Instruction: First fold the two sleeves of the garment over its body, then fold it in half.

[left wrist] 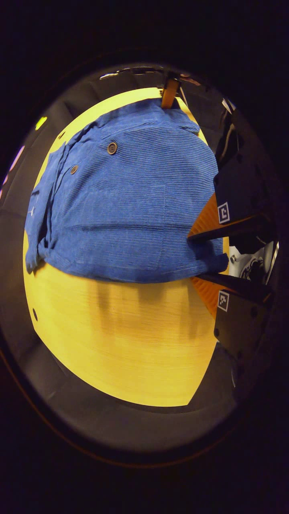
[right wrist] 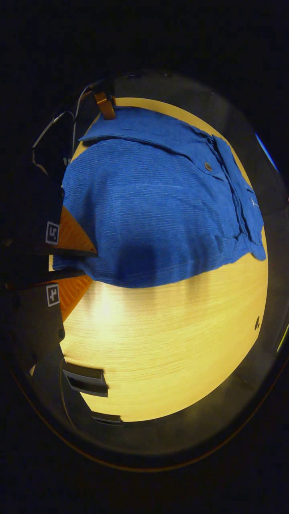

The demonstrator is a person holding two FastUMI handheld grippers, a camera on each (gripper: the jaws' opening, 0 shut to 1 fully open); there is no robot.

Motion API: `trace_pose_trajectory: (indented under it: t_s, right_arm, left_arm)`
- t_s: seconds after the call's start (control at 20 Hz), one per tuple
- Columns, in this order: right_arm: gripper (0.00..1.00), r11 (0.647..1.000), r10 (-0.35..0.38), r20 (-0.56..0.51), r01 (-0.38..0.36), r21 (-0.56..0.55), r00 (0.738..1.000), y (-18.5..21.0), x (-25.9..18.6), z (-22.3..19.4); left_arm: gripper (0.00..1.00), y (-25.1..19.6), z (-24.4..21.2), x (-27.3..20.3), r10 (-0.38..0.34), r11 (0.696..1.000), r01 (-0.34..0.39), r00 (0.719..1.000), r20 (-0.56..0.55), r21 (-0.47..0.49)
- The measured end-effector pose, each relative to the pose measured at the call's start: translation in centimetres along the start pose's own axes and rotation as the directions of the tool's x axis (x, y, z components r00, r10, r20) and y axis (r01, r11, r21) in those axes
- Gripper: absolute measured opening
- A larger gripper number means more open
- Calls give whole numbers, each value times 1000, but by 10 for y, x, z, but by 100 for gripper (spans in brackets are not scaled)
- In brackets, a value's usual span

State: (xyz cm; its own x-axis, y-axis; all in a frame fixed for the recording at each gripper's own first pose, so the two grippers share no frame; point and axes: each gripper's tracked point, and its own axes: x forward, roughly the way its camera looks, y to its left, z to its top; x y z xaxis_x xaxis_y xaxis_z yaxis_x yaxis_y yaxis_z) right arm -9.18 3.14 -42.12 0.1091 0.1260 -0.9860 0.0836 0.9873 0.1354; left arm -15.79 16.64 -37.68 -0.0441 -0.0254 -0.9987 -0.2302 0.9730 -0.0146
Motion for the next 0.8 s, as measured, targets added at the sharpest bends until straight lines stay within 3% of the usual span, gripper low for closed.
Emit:
trace_pose_trajectory:
  t_s: [0.1,0.15,0.25,0.35,0.6,0.8]
  right_arm:
    - [22,999,10,1,-10,46,1000,1,0,1]
    - [22,999,21,-6,-21,50,1000,0,0,1]
    - [22,996,49,8,-49,69,999,3,3,-4]
    - [5,994,78,2,-78,72,997,3,0,3]
    - [5,982,177,-23,-175,70,984,4,-7,3]
    - [5,959,282,-30,-281,14,959,12,-23,18]
  left_arm:
    - [27,-3,6,-1,-32,999,32,999,-11,-34]
    - [8,-4,8,-2,-43,998,43,999,-16,-40]
    - [0,-3,8,-1,-70,996,69,997,-22,-65]
    - [0,-5,8,-2,-121,986,118,992,-20,-114]
    - [0,-17,12,-22,-172,956,175,985,35,-236]
    - [0,-29,22,-43,-135,958,149,988,74,-245]
